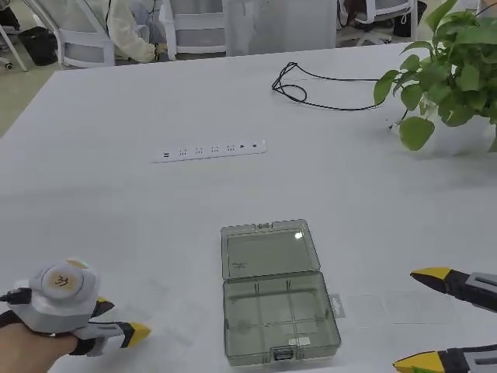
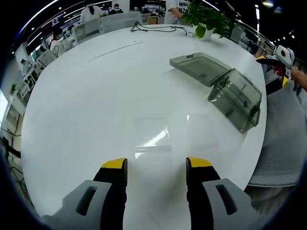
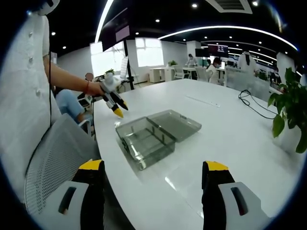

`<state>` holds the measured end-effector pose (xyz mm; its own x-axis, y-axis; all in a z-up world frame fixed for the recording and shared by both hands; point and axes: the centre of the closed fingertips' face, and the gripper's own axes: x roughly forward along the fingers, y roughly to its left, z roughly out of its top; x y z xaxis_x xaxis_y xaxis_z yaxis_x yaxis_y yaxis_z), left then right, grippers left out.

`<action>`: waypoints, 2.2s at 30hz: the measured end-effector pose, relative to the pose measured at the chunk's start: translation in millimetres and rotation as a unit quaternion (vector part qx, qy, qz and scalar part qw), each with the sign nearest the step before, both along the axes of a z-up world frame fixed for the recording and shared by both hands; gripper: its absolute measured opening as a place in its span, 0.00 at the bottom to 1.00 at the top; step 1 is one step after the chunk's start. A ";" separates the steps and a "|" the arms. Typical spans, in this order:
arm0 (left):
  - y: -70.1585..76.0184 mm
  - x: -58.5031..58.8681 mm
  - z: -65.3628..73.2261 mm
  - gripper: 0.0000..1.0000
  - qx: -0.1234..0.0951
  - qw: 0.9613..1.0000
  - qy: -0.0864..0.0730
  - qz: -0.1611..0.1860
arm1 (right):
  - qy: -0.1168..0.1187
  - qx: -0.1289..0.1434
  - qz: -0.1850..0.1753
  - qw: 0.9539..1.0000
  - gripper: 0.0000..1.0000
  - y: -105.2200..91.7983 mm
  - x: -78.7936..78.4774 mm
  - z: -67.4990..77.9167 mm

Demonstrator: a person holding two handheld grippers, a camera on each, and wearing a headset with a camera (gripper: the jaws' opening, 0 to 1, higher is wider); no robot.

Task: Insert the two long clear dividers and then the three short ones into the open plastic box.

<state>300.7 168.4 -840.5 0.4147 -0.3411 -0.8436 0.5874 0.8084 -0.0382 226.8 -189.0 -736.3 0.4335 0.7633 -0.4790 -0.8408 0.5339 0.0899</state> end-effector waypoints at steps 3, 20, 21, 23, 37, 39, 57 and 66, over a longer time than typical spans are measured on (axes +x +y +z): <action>-0.7 -0.9 -4.2 0.48 0.007 1.000 0.009 -0.002 | 0.000 0.001 0.000 1.000 0.84 0.1 0.9 -0.3; 9.8 7.5 -13.1 0.39 0.048 0.998 0.038 0.019 | -0.002 0.007 0.001 1.000 0.84 2.2 3.9 0.4; 9.6 7.5 -13.0 0.39 0.049 0.998 0.039 0.020 | -0.001 0.006 0.001 1.000 0.84 2.1 3.7 0.3; 9.4 7.0 -13.1 0.39 0.052 0.997 0.044 0.021 | -0.001 0.008 0.000 1.000 0.84 2.1 3.4 0.2; 8.3 6.3 -12.6 0.32 0.063 0.996 0.064 0.022 | 0.001 0.008 0.000 1.000 0.84 3.7 2.0 -0.8; 8.4 6.0 -12.5 0.32 0.064 0.996 0.066 0.020 | 0.001 0.009 0.000 1.000 0.84 4.2 1.9 -0.8; 4.0 -2.7 -7.1 0.30 0.028 0.996 0.076 0.027 | 0.002 0.006 0.005 1.000 0.83 6.9 0.5 -2.2; 2.8 -5.6 -3.0 0.30 0.002 0.997 0.067 0.041 | 0.000 0.006 0.006 1.000 0.83 8.4 1.5 0.0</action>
